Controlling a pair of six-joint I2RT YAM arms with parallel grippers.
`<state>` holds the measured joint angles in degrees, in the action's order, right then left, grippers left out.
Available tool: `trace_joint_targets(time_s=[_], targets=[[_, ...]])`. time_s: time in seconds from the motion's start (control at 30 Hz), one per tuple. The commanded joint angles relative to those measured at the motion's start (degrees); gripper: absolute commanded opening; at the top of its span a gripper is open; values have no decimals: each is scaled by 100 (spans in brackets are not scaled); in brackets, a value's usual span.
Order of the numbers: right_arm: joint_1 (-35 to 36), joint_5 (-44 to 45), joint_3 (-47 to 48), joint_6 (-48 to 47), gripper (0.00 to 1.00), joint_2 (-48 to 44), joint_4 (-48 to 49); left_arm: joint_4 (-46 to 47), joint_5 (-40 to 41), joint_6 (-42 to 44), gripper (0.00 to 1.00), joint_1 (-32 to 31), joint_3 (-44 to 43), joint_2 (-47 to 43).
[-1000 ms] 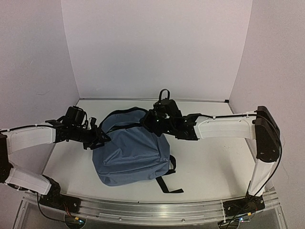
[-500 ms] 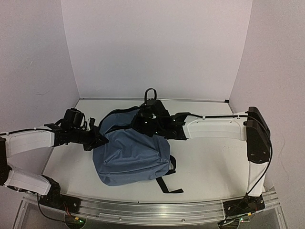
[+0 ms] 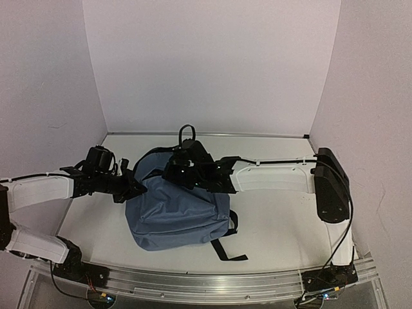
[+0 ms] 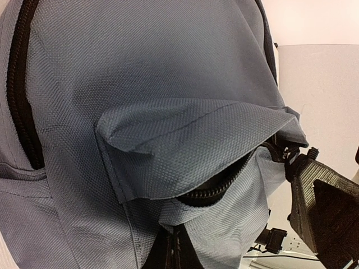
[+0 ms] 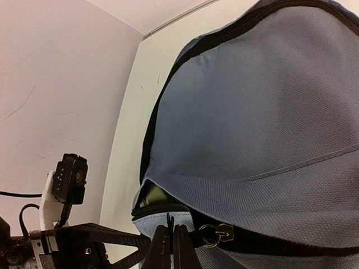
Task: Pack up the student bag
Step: Zip the student bag at the center of the board.
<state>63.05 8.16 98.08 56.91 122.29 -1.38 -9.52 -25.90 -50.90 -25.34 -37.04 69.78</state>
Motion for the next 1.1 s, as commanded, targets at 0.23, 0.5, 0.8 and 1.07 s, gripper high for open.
trace_joint_targets(time_s=[0.23,0.5,0.8,1.07], targets=[[239,-649,1023,-366,0,709,335,928,-268,-65,0,-84,-301,499],[261,-845,1144,-637,0,875,663,788,-165,96,1,-94,-389,390],[287,-1097,1255,-944,0,797,876,-478,732,287,25,-94,-327,-588],[398,-1122,1143,-1182,3,742,871,-1888,1386,552,37,80,-629,-1074]])
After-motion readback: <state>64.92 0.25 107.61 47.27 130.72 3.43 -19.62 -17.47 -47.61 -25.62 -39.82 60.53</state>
